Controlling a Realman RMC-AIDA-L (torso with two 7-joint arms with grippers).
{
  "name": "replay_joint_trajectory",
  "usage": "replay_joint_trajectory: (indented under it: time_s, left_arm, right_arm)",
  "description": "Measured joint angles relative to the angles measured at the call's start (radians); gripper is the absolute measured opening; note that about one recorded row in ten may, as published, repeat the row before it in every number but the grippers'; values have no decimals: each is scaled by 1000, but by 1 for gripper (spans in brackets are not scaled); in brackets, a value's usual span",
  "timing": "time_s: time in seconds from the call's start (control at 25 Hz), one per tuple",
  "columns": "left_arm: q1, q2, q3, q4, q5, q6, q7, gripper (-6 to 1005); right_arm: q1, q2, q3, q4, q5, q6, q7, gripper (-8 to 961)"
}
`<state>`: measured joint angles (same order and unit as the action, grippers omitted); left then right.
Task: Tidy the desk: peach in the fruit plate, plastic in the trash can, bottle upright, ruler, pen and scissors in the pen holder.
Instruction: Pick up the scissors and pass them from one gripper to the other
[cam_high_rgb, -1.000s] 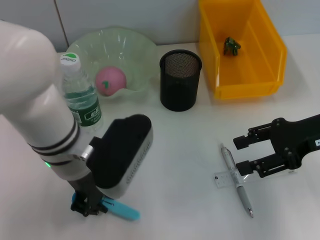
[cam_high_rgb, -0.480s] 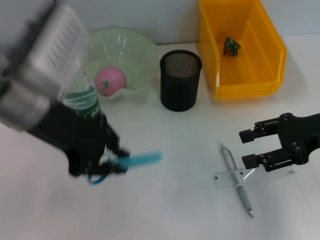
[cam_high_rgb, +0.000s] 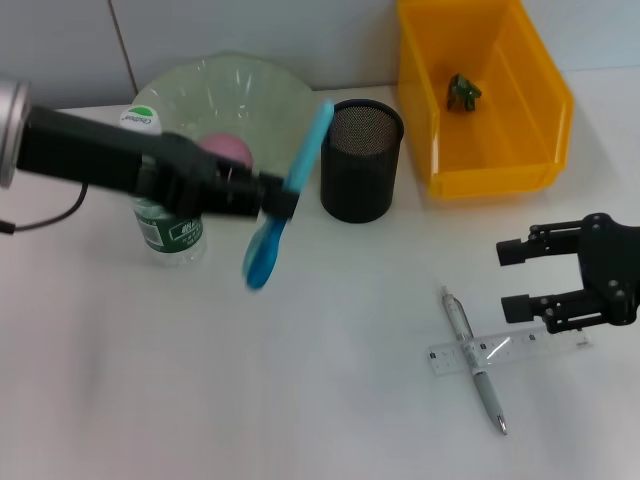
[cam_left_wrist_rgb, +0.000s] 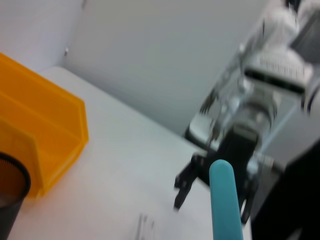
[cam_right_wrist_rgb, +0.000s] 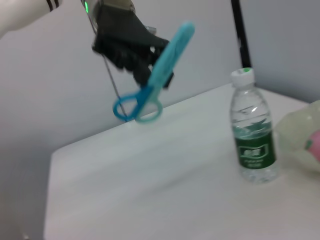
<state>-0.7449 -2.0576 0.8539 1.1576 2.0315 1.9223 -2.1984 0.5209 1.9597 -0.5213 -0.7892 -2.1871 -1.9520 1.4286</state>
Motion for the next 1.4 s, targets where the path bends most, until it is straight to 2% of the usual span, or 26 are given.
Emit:
replay_joint_trajectory:
  time_s: [0.04,0.16,0.24,0.36,0.44,0.48,0.6,0.64,0.68,0.72,0.76,0.8,0.84,0.88,0.92,0.96,1.04,1.16,1.24,1.4]
  left_arm:
    - [-1,-1,-27,-13,-48,-13,-95,246]
    - [-3,-3,-55,-56,-113,-22,-157,247]
    - [3,-6,-81,-123,-215,-41,-172,248]
    - [18,-10,-85,-167,-296,-66,-153,250]
    - [39,-12,-74,-286,-455,-100,-76,251]
    - [39,-12,-74,-286,-455,-100,-76,251]
    - [41,-15,-41,-420,-584,-105,26,253]
    - [41,-16,-17,-473,-637,-108,64,253]
    - [41,-16,-17,-473,-637,-108,64,253]
    - [37,-17,35,-574,-730,-117,135,254]
    - [37,-17,35,-574,-730,-117,135,254]
    - [36,-19,63,-638,-782,-127,182,255]
    - [36,-19,63,-638,-782,-127,182,255]
    - [36,-19,63,-638,-782,-127,182,256]
    - [40,-21,93,-768,-890,-137,297,256]
    - [39,-22,104,-808,-926,-138,336,257]
    - [36,-22,127,-881,-988,-139,401,258]
    - [13,-22,156,-1014,-1078,-147,481,259]
    - [-5,-22,151,-1106,-1120,-147,531,260]
    - [-14,-23,131,-1175,-1150,-134,573,262]
  right_arm:
    - [-9,2,15,4,3,11,-32,737]
    - [-16,4,40,8,5,17,-63,737]
    - [-24,6,69,30,25,15,-107,737]
    - [-36,6,79,47,66,8,-135,737]
    - [-62,16,80,50,124,7,-165,737]
    - [-62,16,80,50,124,7,-165,737]
    - [-89,32,80,45,185,5,-192,737]
    - [-106,45,78,41,217,1,-207,737]
    - [-106,45,78,41,217,1,-207,737]
    - [-110,49,78,40,223,0,-213,737]
    - [-115,54,79,39,227,-1,-223,737]
    - [-119,61,82,39,228,-1,-237,737]
    - [-130,78,90,41,232,2,-284,737]
    - [-130,78,90,41,232,2,-284,737]
    - [-142,97,108,45,240,12,-343,737]
    - [-142,97,108,45,240,12,-343,737]
    - [-151,120,152,81,253,25,-444,737]
    - [-149,121,165,145,268,38,-516,737]
    - [-149,120,172,242,320,70,-639,737]
    - [-151,122,172,341,399,84,-780,737]
